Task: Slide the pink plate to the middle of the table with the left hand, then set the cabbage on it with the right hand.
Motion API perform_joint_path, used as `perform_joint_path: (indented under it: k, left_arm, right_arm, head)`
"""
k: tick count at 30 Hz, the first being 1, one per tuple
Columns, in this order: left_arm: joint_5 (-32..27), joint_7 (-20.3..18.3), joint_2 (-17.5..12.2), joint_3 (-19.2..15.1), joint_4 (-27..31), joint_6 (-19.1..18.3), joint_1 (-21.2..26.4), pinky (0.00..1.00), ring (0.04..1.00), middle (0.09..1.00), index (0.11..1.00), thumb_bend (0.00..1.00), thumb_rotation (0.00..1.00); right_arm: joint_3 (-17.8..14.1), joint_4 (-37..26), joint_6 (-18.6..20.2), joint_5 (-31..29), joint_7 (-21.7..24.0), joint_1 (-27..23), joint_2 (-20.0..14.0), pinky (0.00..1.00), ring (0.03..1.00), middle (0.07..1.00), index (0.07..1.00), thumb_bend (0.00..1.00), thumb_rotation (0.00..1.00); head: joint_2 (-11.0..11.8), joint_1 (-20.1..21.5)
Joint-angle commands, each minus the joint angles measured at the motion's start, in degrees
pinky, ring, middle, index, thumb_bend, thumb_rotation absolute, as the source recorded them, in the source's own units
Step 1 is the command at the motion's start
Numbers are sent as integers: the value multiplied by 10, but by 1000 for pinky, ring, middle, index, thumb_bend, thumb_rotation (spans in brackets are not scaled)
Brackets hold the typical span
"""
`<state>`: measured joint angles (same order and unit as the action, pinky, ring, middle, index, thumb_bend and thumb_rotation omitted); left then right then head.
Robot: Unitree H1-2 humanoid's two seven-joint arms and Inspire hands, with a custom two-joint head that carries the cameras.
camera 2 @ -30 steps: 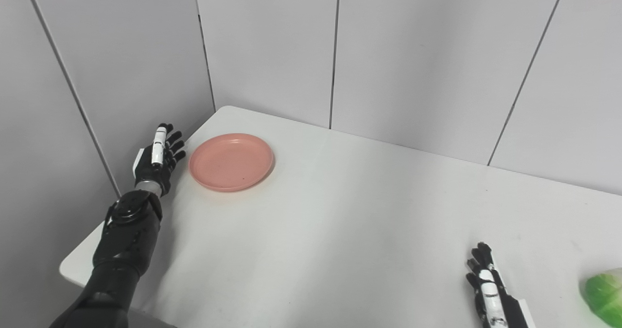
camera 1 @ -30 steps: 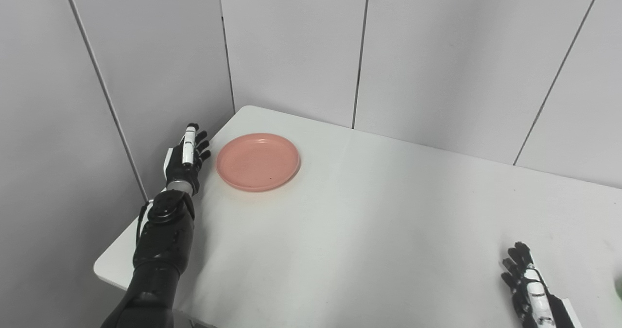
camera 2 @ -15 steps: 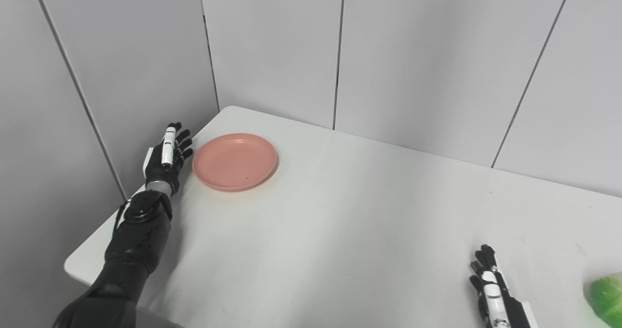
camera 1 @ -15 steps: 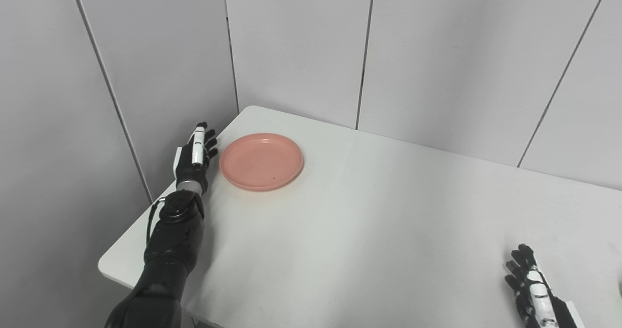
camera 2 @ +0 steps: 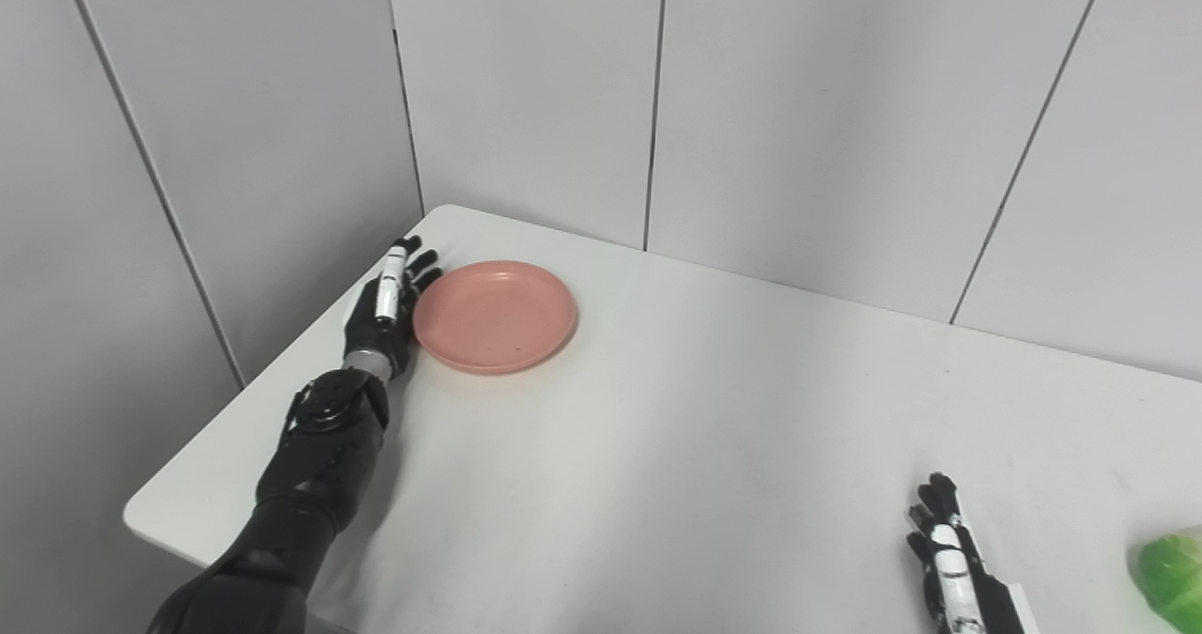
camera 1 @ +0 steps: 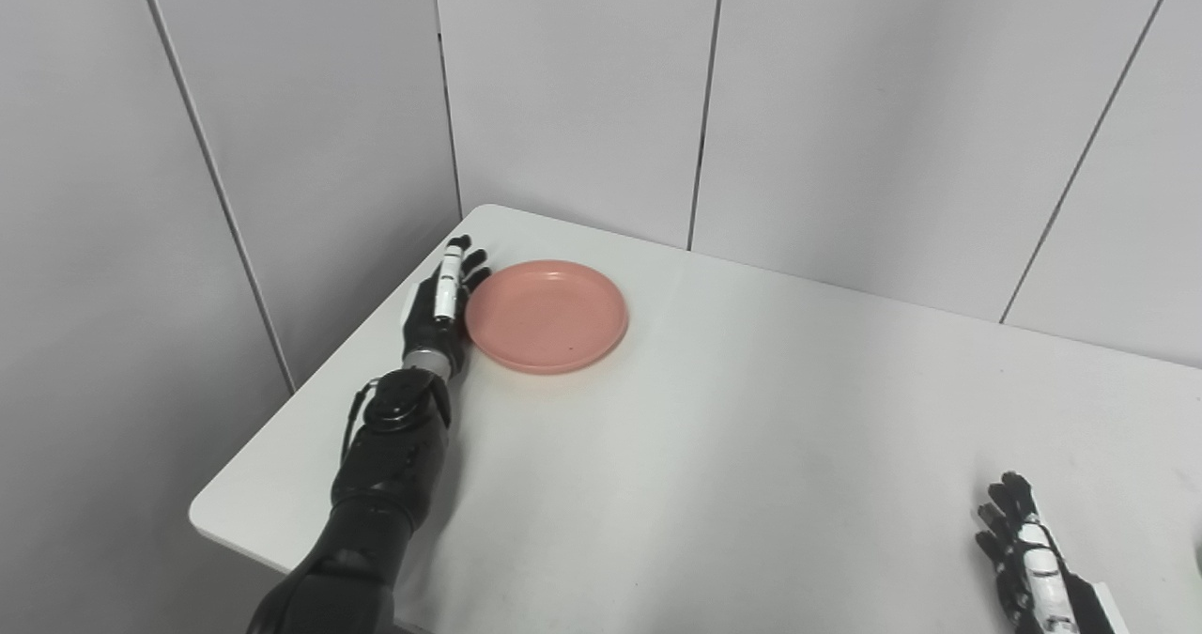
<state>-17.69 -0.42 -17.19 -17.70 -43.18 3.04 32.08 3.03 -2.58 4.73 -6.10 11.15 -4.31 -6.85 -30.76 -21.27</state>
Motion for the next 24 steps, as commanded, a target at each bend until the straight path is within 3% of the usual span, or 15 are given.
perform_joint_path:
  k: [1, 15, 24]
  left_arm:
    - [-9, -17, 15, 8, -7, -40, 7, 888, 900, 901, 899, 360, 1000]
    - [-5, -53, 45, 40, 6, -58, -4, 888, 902, 905, 896, 348, 1000]
    - [-10, -81, 73, 65, 56, -102, -24, 903, 928, 918, 909, 340, 1000]
  right_arm:
    - [1, -9, 20, 3, -3, 2, 1, 1000, 1000, 1000, 1000, 122, 1000]
    - [11, -8, 24, 16, -16, 4, 13, 1000, 1000, 1000, 1000, 164, 1000]
    - [21, -7, 12, 37, -27, 8, 23, 1000, 1000, 1000, 1000, 181, 1000]
  head:
    - [-2, 4]
    - [-16, 58]
    - [-20, 116]
